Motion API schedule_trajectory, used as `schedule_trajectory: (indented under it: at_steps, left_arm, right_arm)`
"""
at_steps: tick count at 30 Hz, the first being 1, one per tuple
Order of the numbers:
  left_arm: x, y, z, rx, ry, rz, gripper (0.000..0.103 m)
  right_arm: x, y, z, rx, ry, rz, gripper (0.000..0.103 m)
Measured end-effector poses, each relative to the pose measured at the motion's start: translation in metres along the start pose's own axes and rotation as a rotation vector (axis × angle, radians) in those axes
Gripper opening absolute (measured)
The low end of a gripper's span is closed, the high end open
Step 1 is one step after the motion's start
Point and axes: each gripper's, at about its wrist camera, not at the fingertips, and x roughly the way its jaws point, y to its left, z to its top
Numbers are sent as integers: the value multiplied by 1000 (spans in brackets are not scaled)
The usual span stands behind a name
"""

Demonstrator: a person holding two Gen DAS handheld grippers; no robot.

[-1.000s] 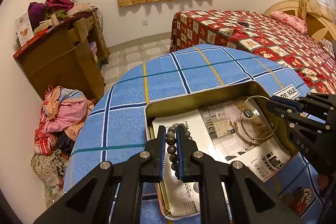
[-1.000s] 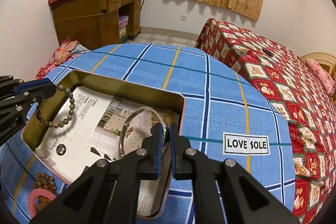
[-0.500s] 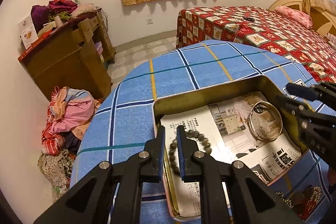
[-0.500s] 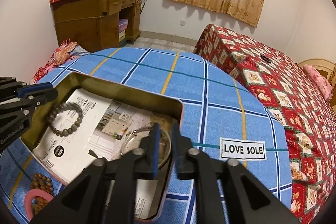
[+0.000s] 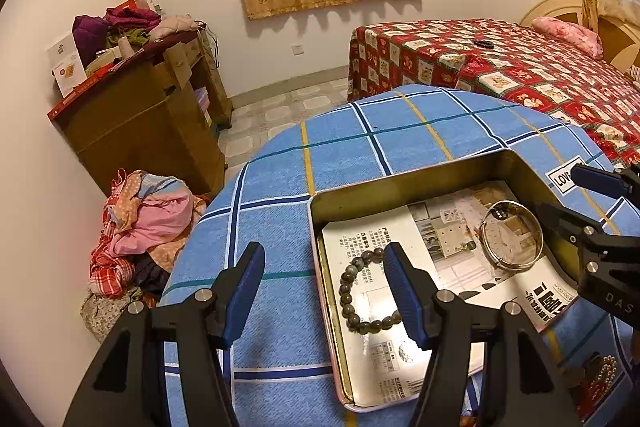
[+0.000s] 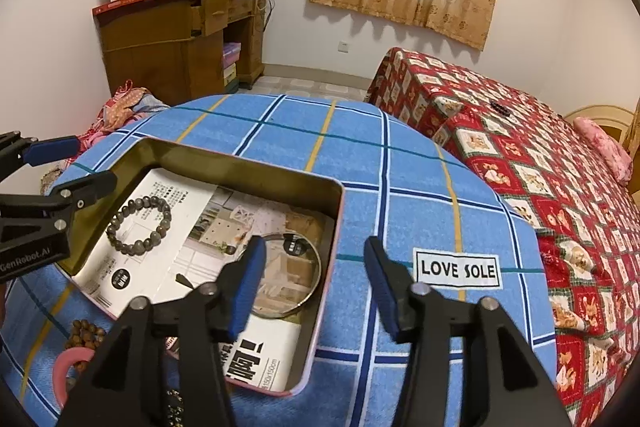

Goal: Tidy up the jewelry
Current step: 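Open both tools to drop the bracelet and bangle into the tin, then withdraw both tools from the tin back toward the jewelry pile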

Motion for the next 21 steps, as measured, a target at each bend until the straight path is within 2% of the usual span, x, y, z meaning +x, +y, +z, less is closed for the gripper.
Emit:
schedule_trajectory:
  at_steps: [12, 17, 21]
  left_arm:
    - [-4, 2, -5, -13, 8, 1, 62]
    - [-19, 7, -17, -41, 5, -17, 62]
    - [-39, 7, -33, -55, -2, -49, 62]
  right_arm:
    - [-4, 0, -5, 7, 7, -1, 58]
    - [-15, -1, -11, 20, 1, -3, 65]
    - [-24, 0, -23, 17, 11, -3, 66]
